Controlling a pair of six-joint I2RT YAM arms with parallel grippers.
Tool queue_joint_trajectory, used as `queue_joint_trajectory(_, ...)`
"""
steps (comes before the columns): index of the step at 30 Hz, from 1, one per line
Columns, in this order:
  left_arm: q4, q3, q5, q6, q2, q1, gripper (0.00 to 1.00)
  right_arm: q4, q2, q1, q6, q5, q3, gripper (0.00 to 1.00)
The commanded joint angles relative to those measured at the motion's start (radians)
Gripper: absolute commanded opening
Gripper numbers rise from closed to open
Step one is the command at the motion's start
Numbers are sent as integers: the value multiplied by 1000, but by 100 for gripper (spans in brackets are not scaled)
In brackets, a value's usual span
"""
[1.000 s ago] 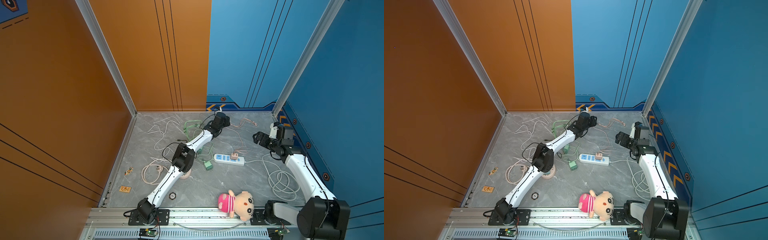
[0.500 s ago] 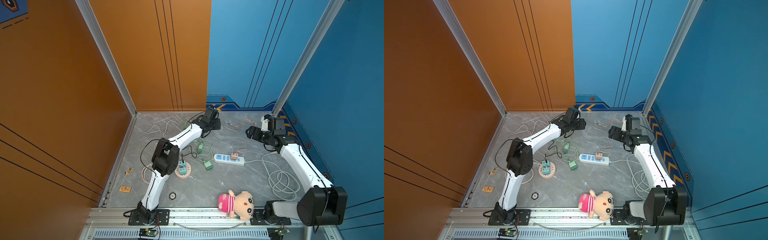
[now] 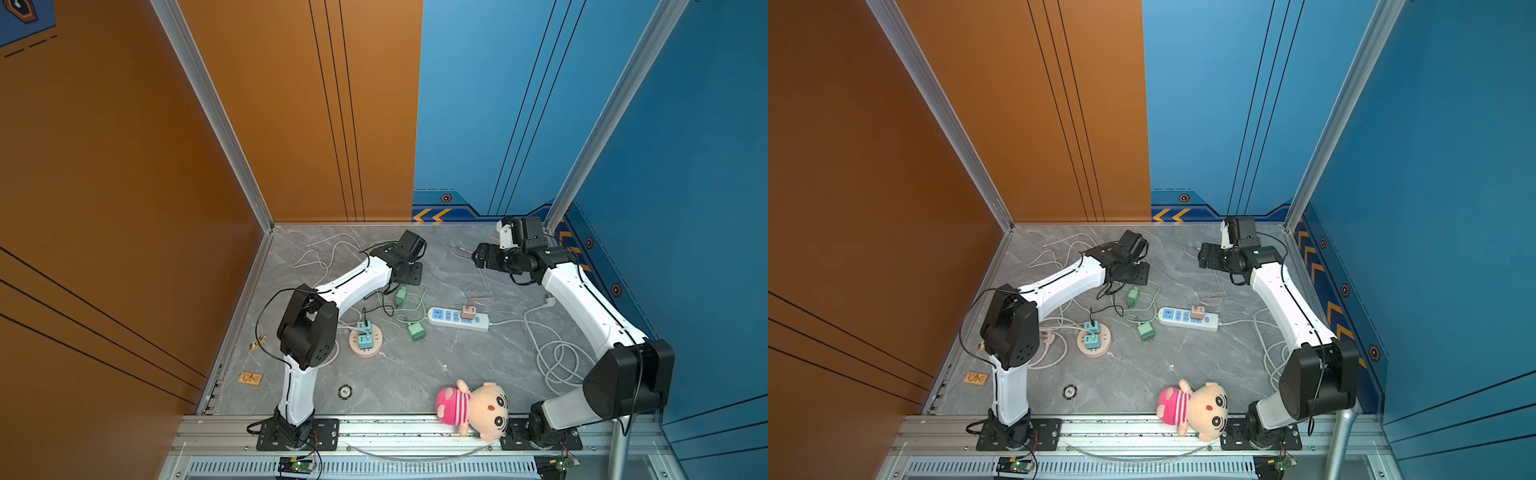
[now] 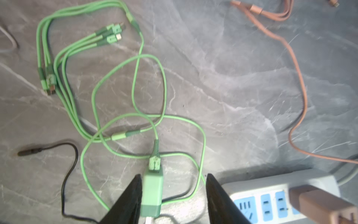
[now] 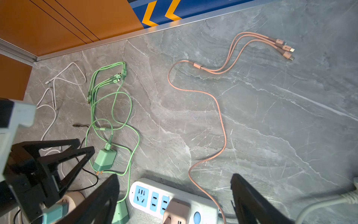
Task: Insert plugs into power strip
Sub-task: Move the power cord to the top-right of the table, then pick up the plug from the center of the table.
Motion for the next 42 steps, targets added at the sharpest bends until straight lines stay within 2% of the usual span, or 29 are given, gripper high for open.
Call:
queue_joint_trajectory(1,-71,-23,-54,13,-28,-15,55,-69,2,16,-30,36,38,92)
queue_joint_trajectory(5,-78,-39,-50,8,-3,-19,54,-111,28,32,-44,49,74,96)
queue_joint_trajectory(10,-88,-36,-44,-43,34,-8,54,-115,35,46,-48,29,84,96)
queue_joint_trajectory(18,-103,-47,-17,-50,79,-1,52,-120,27,58,-53,16,80,95)
queue_joint_trajectory(24,-101,-77,-41,-75,86,7,50,-124,28,78,-58,20,82,96)
queue_joint_trajectory(30,-101,-77,-33,-76,105,6,44,-124,29,87,-62,16,80,96)
queue_joint_trajectory(36,-101,-71,-15,-68,127,8,42,-126,31,93,-60,12,76,95)
queue_joint_trajectory(42,-100,-79,-37,-57,119,8,29,-127,25,98,-57,0,75,95)
